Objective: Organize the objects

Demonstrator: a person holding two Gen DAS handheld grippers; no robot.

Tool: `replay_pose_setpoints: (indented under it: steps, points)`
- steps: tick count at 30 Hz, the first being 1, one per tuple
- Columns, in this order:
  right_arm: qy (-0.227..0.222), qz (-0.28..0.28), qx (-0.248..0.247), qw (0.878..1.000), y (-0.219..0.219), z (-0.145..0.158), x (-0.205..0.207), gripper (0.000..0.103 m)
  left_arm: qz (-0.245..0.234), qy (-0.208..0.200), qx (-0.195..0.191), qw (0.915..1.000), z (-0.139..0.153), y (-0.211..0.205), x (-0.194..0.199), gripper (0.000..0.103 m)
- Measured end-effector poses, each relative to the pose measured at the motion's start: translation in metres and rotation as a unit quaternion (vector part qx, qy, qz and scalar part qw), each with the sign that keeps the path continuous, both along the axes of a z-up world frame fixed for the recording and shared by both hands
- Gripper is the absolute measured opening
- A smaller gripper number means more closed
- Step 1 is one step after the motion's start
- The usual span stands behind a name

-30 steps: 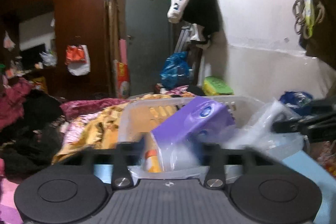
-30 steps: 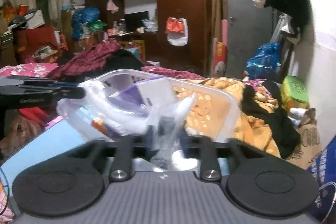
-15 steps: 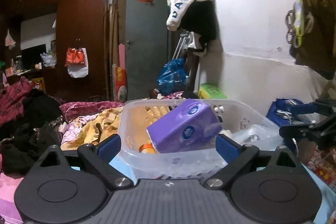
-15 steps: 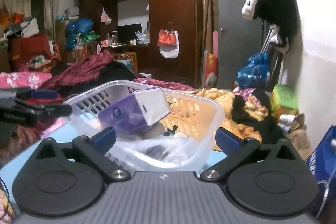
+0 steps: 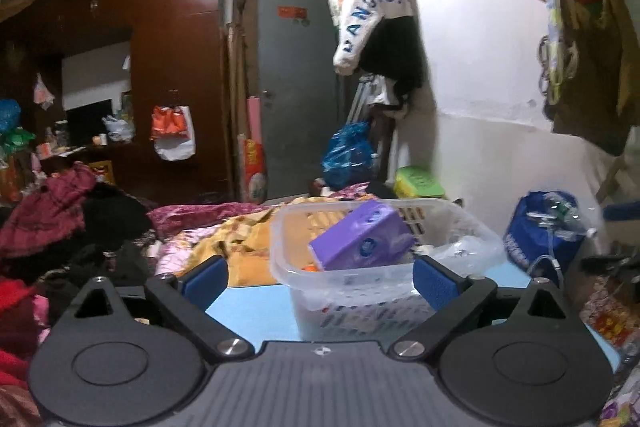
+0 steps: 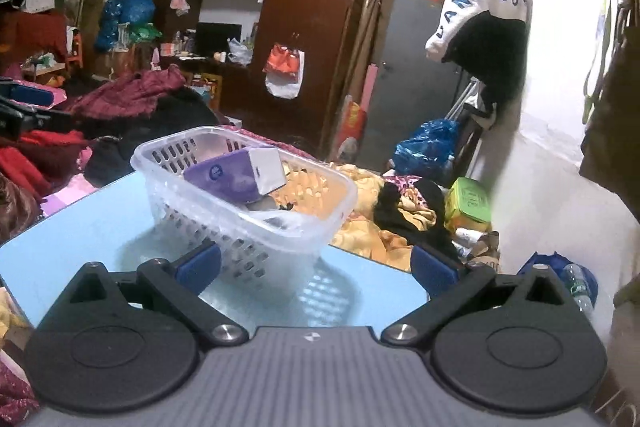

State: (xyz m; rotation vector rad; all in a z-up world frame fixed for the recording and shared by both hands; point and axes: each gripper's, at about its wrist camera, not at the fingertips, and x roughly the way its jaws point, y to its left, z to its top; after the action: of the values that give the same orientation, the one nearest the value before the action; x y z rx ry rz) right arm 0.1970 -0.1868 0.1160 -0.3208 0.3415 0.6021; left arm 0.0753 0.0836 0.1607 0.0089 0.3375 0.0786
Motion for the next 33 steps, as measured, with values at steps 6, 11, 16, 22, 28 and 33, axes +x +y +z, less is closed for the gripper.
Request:
replay_pose_setpoints:
  steps: [6, 11, 16, 22, 28, 33]
  points:
    - [0.039, 0.029, 0.041, 0.998, 0.024, -0.026, 0.019, 0.103, -0.019, 0.006, 0.015, 0.9997, -0.031, -0.016, 0.011, 0.100]
    - [0.050, 0.029, 0.062, 0.996, 0.031, -0.036, 0.030, 0.103, -0.049, 0.008, -0.017, 0.9986, -0.050, -0.022, 0.016, 0.100]
    - [0.045, 0.027, 0.072, 0.996, 0.025, -0.037, 0.017, 0.103, -0.057, 0.011, -0.022, 0.9981, -0.061, -0.033, 0.020, 0.100]
    - [0.046, 0.030, 0.086, 0.995, 0.020, -0.036, 0.013, 0.103, -0.050, 0.003, -0.017, 0.9986, -0.059, -0.038, 0.018, 0.100]
    - [0.047, 0.035, 0.090, 0.994, 0.024, -0.035, 0.008, 0.103, -0.043, -0.008, -0.009, 0.9990, -0.054, -0.042, 0.013, 0.100]
    - [0.038, 0.035, 0.094, 0.994, 0.024, -0.034, 0.002, 0.103, -0.036, -0.016, -0.007, 0.9992, -0.051, -0.044, 0.008, 0.100]
